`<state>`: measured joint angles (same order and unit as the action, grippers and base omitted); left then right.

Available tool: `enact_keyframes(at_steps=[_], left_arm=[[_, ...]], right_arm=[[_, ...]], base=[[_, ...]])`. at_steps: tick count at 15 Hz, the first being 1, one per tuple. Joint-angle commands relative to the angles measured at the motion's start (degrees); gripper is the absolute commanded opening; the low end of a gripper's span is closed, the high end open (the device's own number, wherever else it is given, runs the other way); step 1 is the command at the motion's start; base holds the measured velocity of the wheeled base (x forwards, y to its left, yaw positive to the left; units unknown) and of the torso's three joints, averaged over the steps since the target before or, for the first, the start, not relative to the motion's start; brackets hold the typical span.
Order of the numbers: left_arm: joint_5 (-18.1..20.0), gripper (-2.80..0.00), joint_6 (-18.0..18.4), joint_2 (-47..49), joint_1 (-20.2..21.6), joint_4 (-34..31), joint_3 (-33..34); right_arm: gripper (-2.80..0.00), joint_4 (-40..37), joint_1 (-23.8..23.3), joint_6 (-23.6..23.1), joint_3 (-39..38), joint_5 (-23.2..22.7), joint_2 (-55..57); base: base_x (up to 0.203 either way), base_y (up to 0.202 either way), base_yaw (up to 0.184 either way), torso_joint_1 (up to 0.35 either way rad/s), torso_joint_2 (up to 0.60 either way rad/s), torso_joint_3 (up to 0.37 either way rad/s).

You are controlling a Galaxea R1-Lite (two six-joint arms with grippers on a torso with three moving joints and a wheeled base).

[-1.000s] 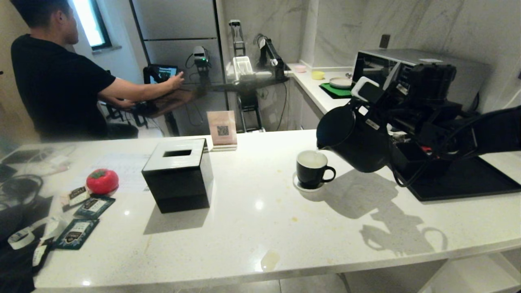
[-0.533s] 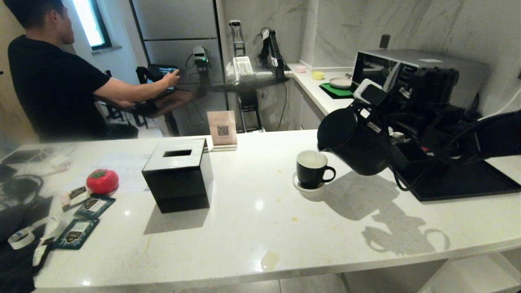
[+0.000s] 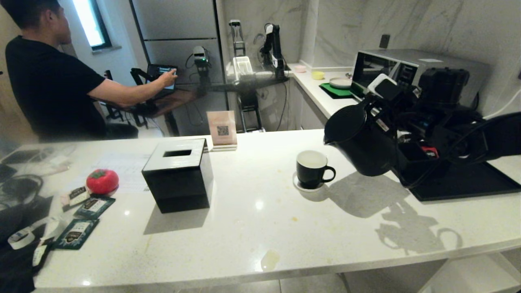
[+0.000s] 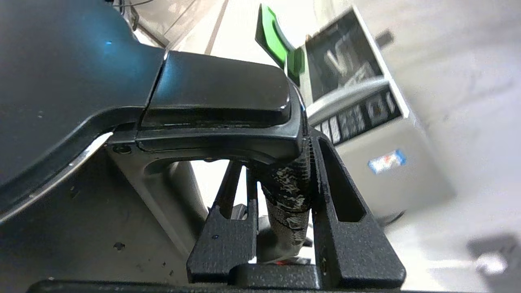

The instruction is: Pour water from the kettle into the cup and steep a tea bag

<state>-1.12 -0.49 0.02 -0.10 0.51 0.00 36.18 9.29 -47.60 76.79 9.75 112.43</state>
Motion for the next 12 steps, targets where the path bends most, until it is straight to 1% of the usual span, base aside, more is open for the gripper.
enact_keyframes(at_steps=[1, 6, 12], left_arm=[[0.0, -2.8, 0.0, 0.0, 0.0, 0.0, 0.0], [0.0, -2.8, 0.0, 0.0, 0.0, 0.0, 0.0], [0.0, -2.8, 0.0, 0.0, 0.0, 0.0, 0.0]], right_arm=[[-2.8, 0.3, -0.2, 2.1, -0.1, 0.8, -0.1], [-2.8, 0.2, -1.3, 6.3, -0.8, 1.4, -1.2], [-2.8, 0.5, -4.0, 12.2, -6.7, 1.8, -5.8]], base=[[0.0, 0.0, 0.0, 0.0, 0.0, 0.0], [0.0, 0.0, 0.0, 0.0, 0.0, 0.0], [0.0, 0.0, 0.0, 0.0, 0.0, 0.0]])
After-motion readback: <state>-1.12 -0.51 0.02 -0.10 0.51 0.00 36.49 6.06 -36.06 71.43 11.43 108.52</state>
